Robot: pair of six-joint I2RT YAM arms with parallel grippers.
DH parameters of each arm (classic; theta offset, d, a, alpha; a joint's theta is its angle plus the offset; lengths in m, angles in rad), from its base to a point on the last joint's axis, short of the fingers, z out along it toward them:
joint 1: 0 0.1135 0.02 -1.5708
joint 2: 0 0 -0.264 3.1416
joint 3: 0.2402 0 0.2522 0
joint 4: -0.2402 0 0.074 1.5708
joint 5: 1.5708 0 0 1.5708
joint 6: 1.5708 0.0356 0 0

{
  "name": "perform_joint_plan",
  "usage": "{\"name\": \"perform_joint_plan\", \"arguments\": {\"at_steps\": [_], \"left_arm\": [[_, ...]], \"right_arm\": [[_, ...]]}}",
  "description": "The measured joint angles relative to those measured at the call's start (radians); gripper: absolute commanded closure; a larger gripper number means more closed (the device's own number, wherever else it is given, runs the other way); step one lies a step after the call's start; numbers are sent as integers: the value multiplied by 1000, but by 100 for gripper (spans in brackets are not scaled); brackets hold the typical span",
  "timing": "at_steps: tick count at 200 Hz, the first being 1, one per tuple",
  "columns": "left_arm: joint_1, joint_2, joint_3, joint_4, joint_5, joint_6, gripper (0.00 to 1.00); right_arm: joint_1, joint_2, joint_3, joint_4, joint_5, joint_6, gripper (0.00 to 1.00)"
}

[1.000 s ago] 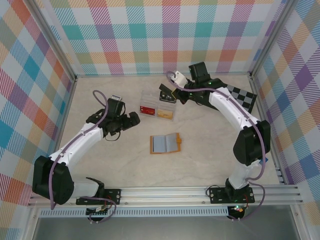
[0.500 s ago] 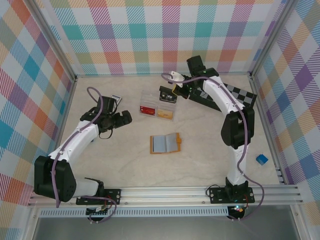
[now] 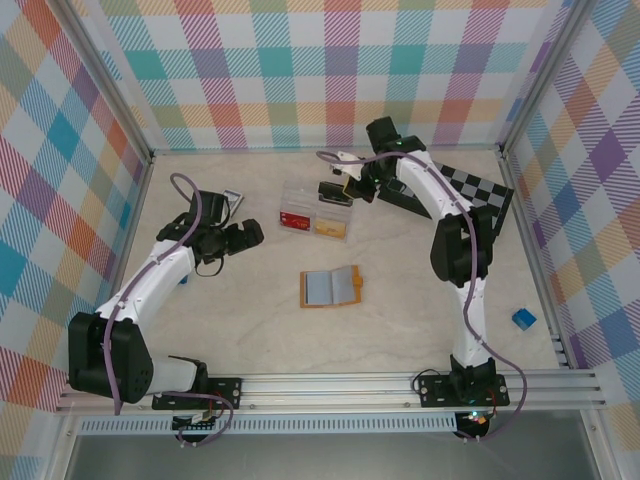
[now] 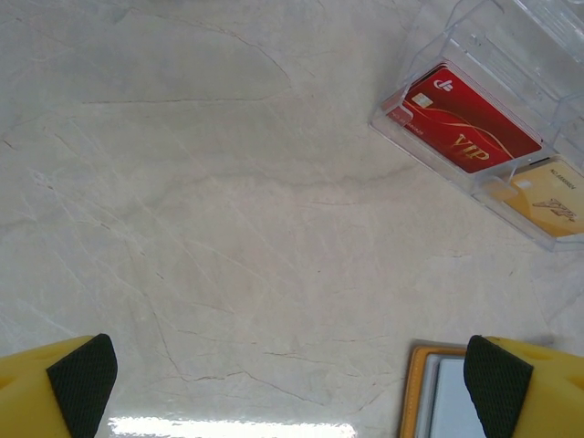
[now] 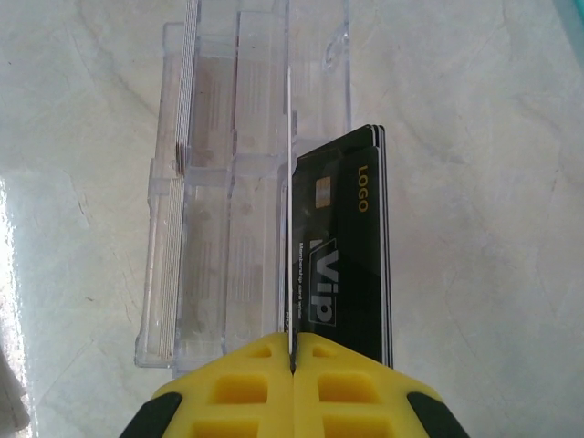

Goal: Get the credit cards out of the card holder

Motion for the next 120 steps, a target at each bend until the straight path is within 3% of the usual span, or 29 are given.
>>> {"name": "perform_joint_plan", "arguments": {"at_steps": [120], "left_arm": [[2, 45, 0, 20, 37, 0, 0]], "right_arm": [[-10, 5, 45, -60, 35, 31, 100]]}}
